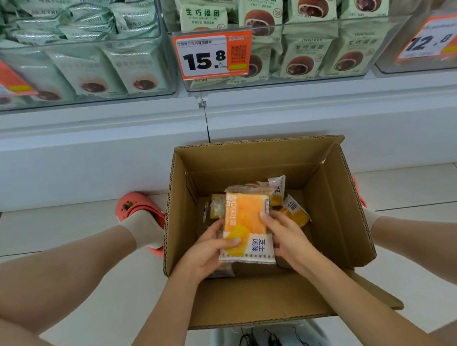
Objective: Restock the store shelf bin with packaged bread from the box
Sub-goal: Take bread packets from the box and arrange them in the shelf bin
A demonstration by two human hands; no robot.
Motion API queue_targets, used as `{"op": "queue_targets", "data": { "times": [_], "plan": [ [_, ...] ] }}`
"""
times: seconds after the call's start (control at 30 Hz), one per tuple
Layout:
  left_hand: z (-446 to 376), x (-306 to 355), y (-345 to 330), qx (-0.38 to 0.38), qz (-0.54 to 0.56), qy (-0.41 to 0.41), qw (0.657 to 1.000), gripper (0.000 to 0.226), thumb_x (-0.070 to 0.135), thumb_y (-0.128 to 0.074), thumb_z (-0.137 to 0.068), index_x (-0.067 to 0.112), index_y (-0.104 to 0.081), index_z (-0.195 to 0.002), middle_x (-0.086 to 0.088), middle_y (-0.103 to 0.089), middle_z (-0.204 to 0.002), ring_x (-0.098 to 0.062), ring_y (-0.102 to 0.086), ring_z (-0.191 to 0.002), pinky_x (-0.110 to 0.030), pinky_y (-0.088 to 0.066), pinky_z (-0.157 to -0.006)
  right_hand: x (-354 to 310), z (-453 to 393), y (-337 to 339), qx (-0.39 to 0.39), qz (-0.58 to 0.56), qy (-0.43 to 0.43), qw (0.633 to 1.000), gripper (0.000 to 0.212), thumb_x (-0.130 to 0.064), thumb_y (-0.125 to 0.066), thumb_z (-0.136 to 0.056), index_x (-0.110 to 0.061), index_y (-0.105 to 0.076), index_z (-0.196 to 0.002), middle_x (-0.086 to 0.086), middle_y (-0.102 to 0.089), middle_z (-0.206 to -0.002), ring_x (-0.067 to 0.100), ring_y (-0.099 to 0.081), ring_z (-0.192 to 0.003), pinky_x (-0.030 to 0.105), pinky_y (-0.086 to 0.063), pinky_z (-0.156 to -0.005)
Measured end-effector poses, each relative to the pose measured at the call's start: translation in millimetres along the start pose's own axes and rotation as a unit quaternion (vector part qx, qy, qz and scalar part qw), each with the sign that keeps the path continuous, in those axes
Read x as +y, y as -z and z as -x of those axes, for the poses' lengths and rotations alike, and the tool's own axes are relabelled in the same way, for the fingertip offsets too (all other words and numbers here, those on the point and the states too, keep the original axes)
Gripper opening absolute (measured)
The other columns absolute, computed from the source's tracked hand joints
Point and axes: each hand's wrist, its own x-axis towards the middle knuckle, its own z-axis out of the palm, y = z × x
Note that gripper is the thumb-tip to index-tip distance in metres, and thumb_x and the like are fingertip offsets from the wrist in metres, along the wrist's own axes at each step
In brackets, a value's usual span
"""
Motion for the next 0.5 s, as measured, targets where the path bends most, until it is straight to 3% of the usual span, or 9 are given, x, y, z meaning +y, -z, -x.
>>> {"op": "queue_targets", "data": {
  "times": [0.07, 0.13, 0.23, 0.3, 0.37, 0.43, 0.5],
  "plan": [
    [0, 1, -4, -0.017, -0.027, 0.005, 0.999, 0.067, 0.002, -0.073, -0.067, 0.014, -0.048, -0.128, -0.015, -0.066, -0.118, -0.031, -0.064, -0.106, -0.042, -0.057, -0.082, -4, 2, 3, -0.042, 0.073, 0.049, 0.995, 0.035, -0.026, -0.061, -0.089, -0.019, -0.054, -0.122, 0.004, -0.068, -0.112, 0.017, -0.069, -0.095, 0.035, -0.058, -0.079],
    [2, 3, -7, -0.019, -0.03, 0.001, 0.999, 0.057, 0.015, -0.072, -0.072, 0.015, -0.053, -0.126, -0.01, -0.069, -0.114, -0.027, -0.065, -0.106, -0.042, -0.055, -0.083, -10, 4, 8, -0.09, 0.198, 0.101, 0.971, 0.026, -0.023, -0.062, -0.089, -0.024, -0.058, -0.115, -0.001, -0.068, -0.109, 0.009, -0.068, -0.095, 0.026, -0.056, -0.079],
    [3, 4, -9, 0.013, -0.001, -0.024, 1.0, 0.052, 0.028, -0.067, -0.075, 0.015, -0.057, -0.124, -0.012, -0.07, -0.11, -0.028, -0.064, -0.105, -0.045, -0.053, -0.086, -17, 7, 11, -0.133, 0.305, 0.126, 0.935, 0.038, -0.023, -0.065, -0.087, -0.026, -0.054, -0.123, -0.006, -0.065, -0.112, 0.007, -0.063, -0.101, 0.027, -0.055, -0.084],
    [2, 6, -11, 0.034, 0.032, -0.053, 0.998, 0.054, 0.029, -0.065, -0.079, 0.012, -0.054, -0.129, -0.017, -0.067, -0.116, -0.033, -0.061, -0.11, -0.051, -0.049, -0.094, -21, 9, 15, -0.104, 0.266, 0.123, 0.95, 0.053, -0.026, -0.068, -0.084, -0.031, -0.044, -0.132, -0.002, -0.063, -0.115, 0.011, -0.064, -0.102, 0.025, -0.056, -0.077],
    [2, 11, -17, 0.059, 0.113, -0.092, 0.988, 0.051, 0.029, -0.06, -0.083, 0.011, -0.052, -0.13, -0.018, -0.065, -0.118, -0.033, -0.061, -0.11, -0.052, -0.048, -0.093, -25, 12, 22, -0.046, 0.238, 0.124, 0.962, 0.055, -0.031, -0.07, -0.082, -0.031, -0.044, -0.131, 0.0, -0.062, -0.118, 0.012, -0.064, -0.102, 0.025, -0.056, -0.075],
    [4, 21, -27, 0.055, 0.2, -0.117, 0.971, 0.049, 0.03, -0.059, -0.083, 0.009, -0.052, -0.128, -0.017, -0.067, -0.115, -0.031, -0.065, -0.103, -0.05, -0.053, -0.083, -26, 17, 25, -0.023, 0.189, 0.118, 0.975, 0.051, -0.032, -0.069, -0.082, -0.026, -0.049, -0.128, -0.001, -0.065, -0.118, 0.011, -0.067, -0.1, 0.029, -0.057, -0.078],
    [10, 34, -41, 0.023, 0.206, -0.145, 0.968, 0.05, 0.031, -0.059, -0.08, 0.008, -0.053, -0.124, -0.015, -0.07, -0.108, -0.028, -0.069, -0.096, -0.045, -0.057, -0.071, -29, 23, 18, -0.015, 0.09, 0.119, 0.989, 0.046, -0.029, -0.068, -0.083, -0.022, -0.053, -0.126, 0.0, -0.067, -0.117, 0.013, -0.068, -0.099, 0.033, -0.058, -0.081]
  ]
}}
